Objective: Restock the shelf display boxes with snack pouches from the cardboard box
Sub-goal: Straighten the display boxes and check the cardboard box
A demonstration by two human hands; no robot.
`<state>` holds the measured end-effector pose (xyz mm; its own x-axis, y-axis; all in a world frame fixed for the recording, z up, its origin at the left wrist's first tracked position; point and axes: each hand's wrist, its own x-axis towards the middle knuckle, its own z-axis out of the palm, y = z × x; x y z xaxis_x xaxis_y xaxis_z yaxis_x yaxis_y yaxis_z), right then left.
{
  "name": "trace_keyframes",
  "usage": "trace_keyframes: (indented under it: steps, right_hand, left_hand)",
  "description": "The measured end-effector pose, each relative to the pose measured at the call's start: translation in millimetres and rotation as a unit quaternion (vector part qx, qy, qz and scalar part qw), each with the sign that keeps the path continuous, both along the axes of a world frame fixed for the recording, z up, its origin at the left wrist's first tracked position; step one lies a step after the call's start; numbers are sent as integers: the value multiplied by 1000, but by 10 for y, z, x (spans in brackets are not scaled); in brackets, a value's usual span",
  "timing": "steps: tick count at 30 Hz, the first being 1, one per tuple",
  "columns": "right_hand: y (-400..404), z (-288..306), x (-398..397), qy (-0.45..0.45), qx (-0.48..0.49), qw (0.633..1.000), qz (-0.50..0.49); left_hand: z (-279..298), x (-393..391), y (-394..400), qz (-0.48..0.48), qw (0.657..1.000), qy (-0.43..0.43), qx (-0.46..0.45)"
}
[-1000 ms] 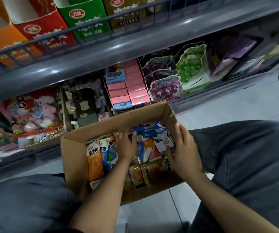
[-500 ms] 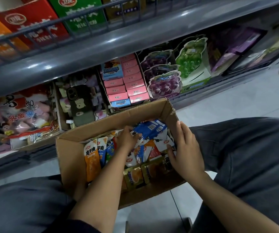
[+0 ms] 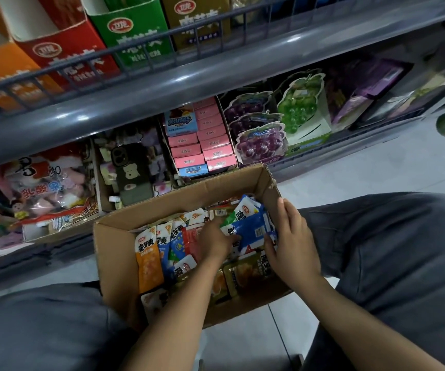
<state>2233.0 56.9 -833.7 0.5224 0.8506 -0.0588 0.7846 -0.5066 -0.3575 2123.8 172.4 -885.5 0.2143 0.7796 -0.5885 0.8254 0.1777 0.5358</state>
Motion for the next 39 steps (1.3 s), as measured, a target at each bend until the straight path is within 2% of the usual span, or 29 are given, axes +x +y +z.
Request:
trace_keyframes:
  steps: [8,13,17,19,21,22,25,27,30,33,34,36,39]
  right_hand:
    - [12,49,-20,25,-18,999,-9]
    - [32,156,-45,57,-5,998,-29]
    - [120,391,-90,108,84,990,-26]
    - [186,656,-142,261,129,957,-11]
    - [276,878,-220,441,150,885,-22]
    - [325,934,-243,490,160,856,-39]
    - [472,1054,-250,554,205,801,-98]
    - [567,1183,-190,574,209,786,-95]
    - [694,1404,-109,584,187,789,-37]
    - [835,1621,-132,582,180,793,25]
    - [885,1685,-139,573,187,797,32]
    - [983,1821,-128,552,210,807,15]
    - [1075,2045,-29,522,247,816,-24]
  left_hand:
    - [344,-260,61,118,988,-51,-81]
    - [693,-357,168,191,952,-179,-159]
    - [994,-400,198,197,927,-260,-183]
    - [1140,-427,196,190,916,-297,-191]
    - [1327,-448,167,168,914,-319,-188]
    - [1397,-460,155,154,916,-322,-184]
    - [1646,-523,163,116,908,-356,-186]
    - [1830,-588,268,97,893,-390,-202]
    - [2062,-698,481,84,862,-438,-239]
    - [2214,-718,582,74,850,-451,-261]
    - [2258,-701,593,79,835,-471,-272]
    - [2336,-665,631,92,809,-511,-275]
    - [2534,-685,755,116,817,-522,-218]
